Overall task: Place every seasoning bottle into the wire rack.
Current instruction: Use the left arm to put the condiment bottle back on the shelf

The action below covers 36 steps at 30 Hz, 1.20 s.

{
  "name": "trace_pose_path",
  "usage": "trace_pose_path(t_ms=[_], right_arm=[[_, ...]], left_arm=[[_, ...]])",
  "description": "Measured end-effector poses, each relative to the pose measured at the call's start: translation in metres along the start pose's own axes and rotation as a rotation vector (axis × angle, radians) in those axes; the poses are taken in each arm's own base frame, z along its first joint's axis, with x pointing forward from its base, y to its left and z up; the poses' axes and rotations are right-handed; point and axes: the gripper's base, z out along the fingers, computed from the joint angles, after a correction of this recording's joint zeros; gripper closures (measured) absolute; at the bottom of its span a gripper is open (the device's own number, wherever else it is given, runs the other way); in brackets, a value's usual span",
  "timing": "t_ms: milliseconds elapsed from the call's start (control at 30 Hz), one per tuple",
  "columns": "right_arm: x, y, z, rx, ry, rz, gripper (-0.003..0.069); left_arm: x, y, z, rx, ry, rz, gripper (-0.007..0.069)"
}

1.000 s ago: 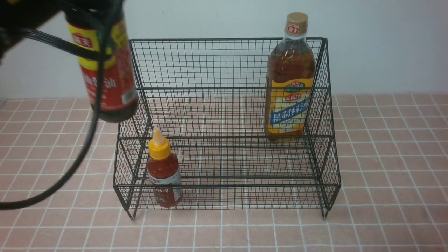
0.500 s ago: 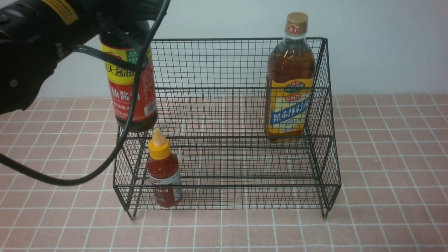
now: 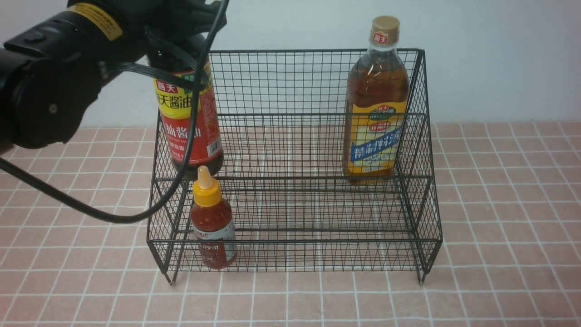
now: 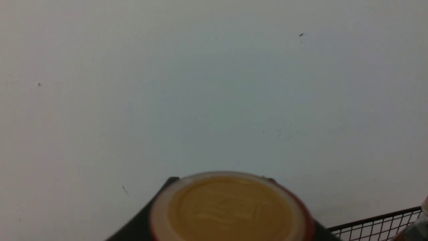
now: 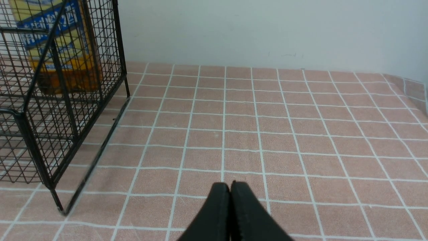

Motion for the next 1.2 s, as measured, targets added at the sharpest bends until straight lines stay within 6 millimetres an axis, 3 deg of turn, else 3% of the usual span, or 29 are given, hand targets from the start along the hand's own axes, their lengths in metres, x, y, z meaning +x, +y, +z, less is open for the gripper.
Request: trace_pose_path(t_ms=[533, 733, 933, 1200], right_arm=[[0.0, 0.0, 0.0, 0.0, 0.0, 0.0, 0.0673], [0.0, 0.0, 0.0, 0.0, 0.0, 0.0, 0.0673], [0.0, 0.0, 0.0, 0.0, 0.0, 0.0, 0.0673], [0.0, 0.0, 0.0, 0.0, 0.0, 0.0, 0.0673]], left_arm=[[0.008, 0.002, 0.014, -0.012, -0.032, -0.046, 0.0366], [0.022, 0.005, 0.023, -0.034, -0.024, -0.071, 0.0366], [0.031, 0.005, 0.025, -0.037, 0.03, -0.065, 0.0366], [0.05, 0.005, 0.022, -0.042, 0.225, -0.064, 0.0366]])
